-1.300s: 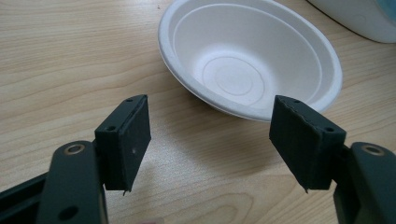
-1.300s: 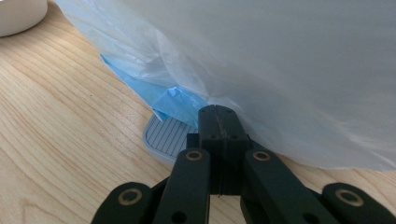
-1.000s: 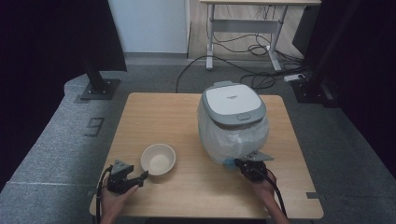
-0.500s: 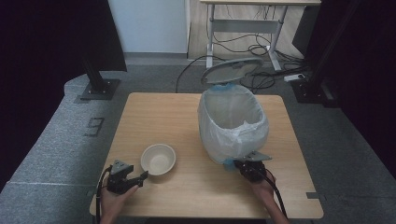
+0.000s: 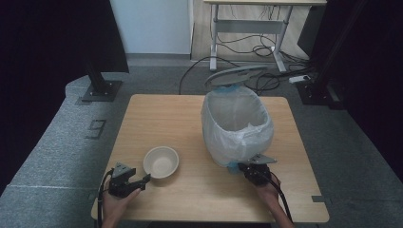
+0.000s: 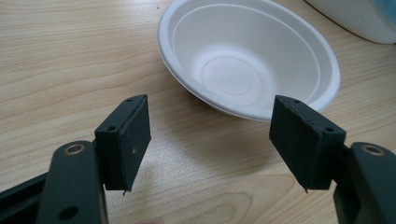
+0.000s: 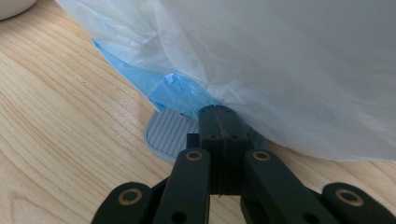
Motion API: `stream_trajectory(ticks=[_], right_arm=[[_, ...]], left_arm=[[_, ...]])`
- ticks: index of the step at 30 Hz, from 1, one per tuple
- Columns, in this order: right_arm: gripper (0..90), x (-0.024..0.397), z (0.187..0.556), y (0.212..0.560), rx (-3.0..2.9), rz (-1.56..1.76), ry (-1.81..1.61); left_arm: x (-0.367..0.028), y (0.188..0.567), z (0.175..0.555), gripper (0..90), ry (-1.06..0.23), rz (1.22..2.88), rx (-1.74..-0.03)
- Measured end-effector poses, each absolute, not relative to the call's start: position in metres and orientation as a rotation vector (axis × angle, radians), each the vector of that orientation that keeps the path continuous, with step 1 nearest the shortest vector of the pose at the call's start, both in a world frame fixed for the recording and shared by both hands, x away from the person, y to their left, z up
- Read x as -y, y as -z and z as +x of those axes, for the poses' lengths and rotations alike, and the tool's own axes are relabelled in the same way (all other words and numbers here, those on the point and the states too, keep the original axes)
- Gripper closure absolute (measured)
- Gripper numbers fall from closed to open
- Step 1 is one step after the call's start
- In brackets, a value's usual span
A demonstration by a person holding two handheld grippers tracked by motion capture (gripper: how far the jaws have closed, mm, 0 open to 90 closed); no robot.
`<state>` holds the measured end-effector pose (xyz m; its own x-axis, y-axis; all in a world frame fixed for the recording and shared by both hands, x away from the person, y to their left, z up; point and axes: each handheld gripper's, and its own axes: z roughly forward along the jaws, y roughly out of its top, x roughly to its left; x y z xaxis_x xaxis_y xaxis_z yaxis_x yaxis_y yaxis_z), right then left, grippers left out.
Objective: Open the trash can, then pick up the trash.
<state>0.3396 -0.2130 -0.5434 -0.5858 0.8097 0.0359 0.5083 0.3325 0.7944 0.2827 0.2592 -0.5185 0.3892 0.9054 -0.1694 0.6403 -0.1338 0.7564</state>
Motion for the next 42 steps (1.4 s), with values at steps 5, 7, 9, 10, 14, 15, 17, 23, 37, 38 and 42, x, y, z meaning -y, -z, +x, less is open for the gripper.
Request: stream_trajectory(ticks=[5, 7, 9, 10, 14, 15, 17, 23, 37, 38, 42], right_arm=[[89.7, 0.213, 0.339, 0.543, -2.236, 1.165, -1.13], [89.7, 0.213, 0.339, 0.543, -2.235, 1.164, -1.129], [89.7, 0.213, 0.339, 0.543, -2.235, 1.163, -1.131], [89.7, 0.213, 0.339, 0.543, -2.235, 1.163, -1.131], [89.7, 0.213, 0.339, 0.544, -2.235, 1.162, -1.13], [89.7, 0.213, 0.339, 0.544, -2.234, 1.162, -1.13], [89.7, 0.212, 0.339, 0.544, -2.232, 1.161, -1.128], [89.8, 0.213, 0.339, 0.544, -2.233, 1.158, -1.128], [89.7, 0.213, 0.339, 0.544, -2.232, 1.155, -1.13], [89.7, 0.213, 0.339, 0.544, -2.232, 1.156, -1.13], [89.7, 0.213, 0.339, 0.544, -2.233, 1.156, -1.13]], left_arm=[[-0.259, 0.518, 0.283, 29.7, -0.42, 1.849, -1.333], [-0.259, 0.518, 0.283, 30.5, -0.414, 1.847, -1.33], [-0.259, 0.517, 0.283, 31.3, -0.407, 1.84, -1.328], [-0.259, 0.517, 0.283, 31.6, -0.407, 1.84, -1.328], [-0.26, 0.516, 0.284, 33.7, -0.396, 1.821, -1.324], [-0.26, 0.515, 0.285, 33.7, -0.394, 1.817, -1.324], [-0.261, 0.514, 0.287, 35.1, -0.387, 1.805, -1.319], [-0.261, 0.511, 0.294, 36.9, -0.383, 1.783, -1.322], [-0.263, 0.513, 0.319, 39.2, -0.409, 1.82, -1.389], [-0.264, 0.514, 0.321, 40.2, -0.402, 1.817, -1.39], [-0.262, 0.514, 0.33, 40.9, -0.389, 1.821, -1.389]])
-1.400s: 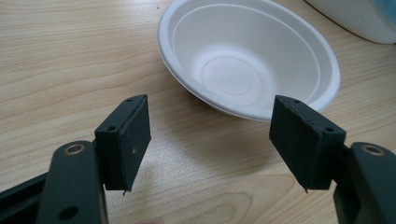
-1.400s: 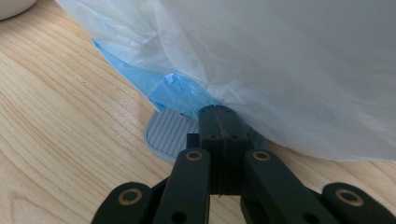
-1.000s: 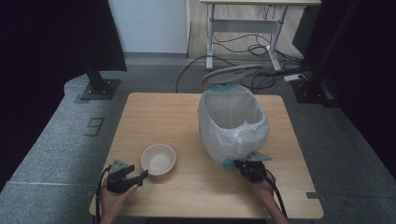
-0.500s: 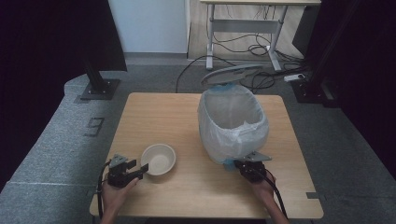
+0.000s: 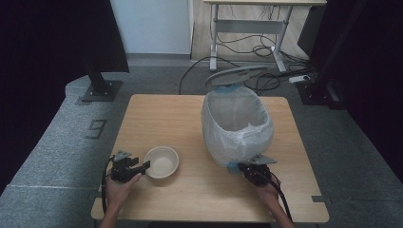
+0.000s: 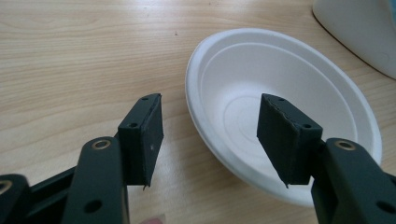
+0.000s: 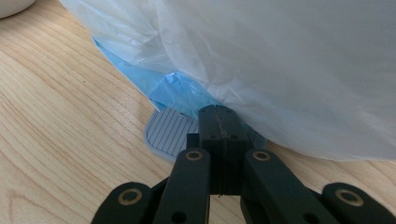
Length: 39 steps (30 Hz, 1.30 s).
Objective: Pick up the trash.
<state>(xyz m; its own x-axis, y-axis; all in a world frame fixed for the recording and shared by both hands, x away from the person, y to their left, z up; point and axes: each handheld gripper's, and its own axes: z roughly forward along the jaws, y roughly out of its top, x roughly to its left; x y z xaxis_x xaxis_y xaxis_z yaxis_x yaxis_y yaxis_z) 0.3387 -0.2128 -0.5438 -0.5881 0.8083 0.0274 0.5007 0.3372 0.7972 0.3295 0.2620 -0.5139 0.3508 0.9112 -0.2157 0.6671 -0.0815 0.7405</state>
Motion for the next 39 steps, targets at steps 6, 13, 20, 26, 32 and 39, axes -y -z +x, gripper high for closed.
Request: stream_trajectory(ticks=[6, 13, 20, 26, 32, 39], right_arm=[[89.7, 0.213, 0.339, 0.544, -2.233, 1.156, -1.133], [89.7, 0.213, 0.339, 0.544, -2.233, 1.157, -1.133], [89.7, 0.213, 0.339, 0.544, -2.233, 1.153, -1.129], [89.7, 0.213, 0.339, 0.544, -2.234, 1.151, -1.127], [89.7, 0.212, 0.339, 0.544, -2.234, 1.149, -1.125], [89.7, 0.212, 0.339, 0.544, -2.234, 1.149, -1.123]], left_arm=[[-0.259, 0.518, 0.341, 41.6, -0.368, 1.833, -1.411], [-0.258, 0.53, 0.343, 53.2, -0.317, 1.851, -1.437], [-0.259, 0.535, 0.34, 66.8, -0.238, 1.857, -1.432], [-0.262, 0.535, 0.339, 76.7, -0.178, 1.842, -1.401], [-0.267, 0.523, 0.328, 82.9, -0.142, 1.766, -1.33], [-0.272, 0.512, 0.32, 83.5, -0.179, 1.741, -1.304]])
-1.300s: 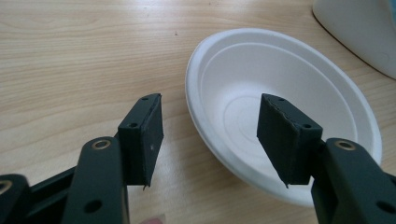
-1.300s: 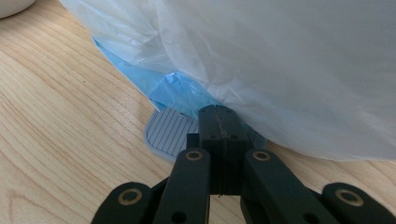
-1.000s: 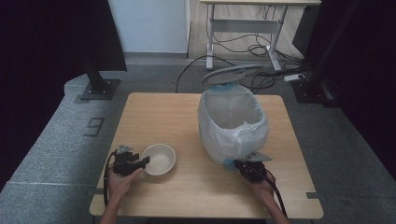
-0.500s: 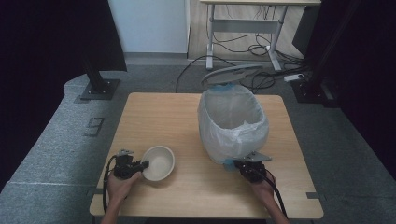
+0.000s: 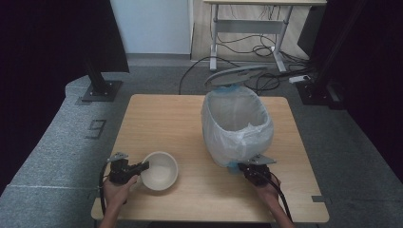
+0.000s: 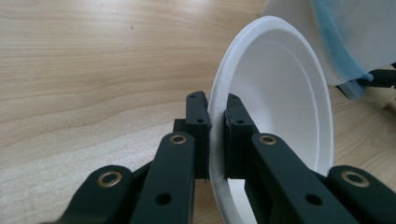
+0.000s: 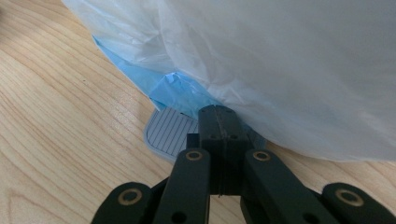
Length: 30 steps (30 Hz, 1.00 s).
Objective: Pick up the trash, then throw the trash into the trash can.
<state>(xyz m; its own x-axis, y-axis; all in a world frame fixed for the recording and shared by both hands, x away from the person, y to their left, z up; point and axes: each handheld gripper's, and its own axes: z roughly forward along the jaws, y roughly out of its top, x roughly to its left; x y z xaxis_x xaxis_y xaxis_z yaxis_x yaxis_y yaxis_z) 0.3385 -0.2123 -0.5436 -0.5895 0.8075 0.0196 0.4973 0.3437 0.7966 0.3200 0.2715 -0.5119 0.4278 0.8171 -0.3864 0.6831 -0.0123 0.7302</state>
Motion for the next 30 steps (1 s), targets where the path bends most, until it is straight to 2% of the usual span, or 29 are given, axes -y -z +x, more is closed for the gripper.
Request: stream_trajectory(ticks=[30], right_arm=[[89.7, 0.213, 0.339, 0.544, -2.236, 1.144, -1.126]], left_arm=[[-0.275, 0.491, 0.309, 83.7, -0.226, 1.688, -1.254]])
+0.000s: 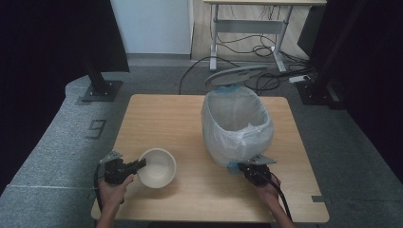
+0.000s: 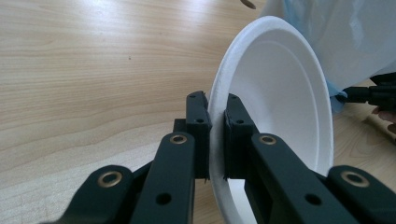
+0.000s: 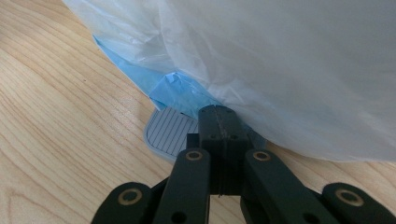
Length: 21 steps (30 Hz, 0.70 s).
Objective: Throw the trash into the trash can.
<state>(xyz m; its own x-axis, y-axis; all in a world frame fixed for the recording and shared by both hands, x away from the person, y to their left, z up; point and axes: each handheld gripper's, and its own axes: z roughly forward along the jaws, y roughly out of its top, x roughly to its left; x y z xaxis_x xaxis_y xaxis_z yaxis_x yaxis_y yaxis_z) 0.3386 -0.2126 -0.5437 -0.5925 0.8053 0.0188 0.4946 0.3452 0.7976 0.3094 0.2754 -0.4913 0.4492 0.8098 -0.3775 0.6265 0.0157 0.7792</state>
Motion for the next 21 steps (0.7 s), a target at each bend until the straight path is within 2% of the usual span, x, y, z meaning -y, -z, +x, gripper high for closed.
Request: stream_trajectory(ticks=[21], right_arm=[[89.7, 0.213, 0.339, 0.544, -2.234, 1.142, -1.134]], left_arm=[[-0.269, 0.469, 0.306, 83.7, -0.228, 1.664, -1.172]])
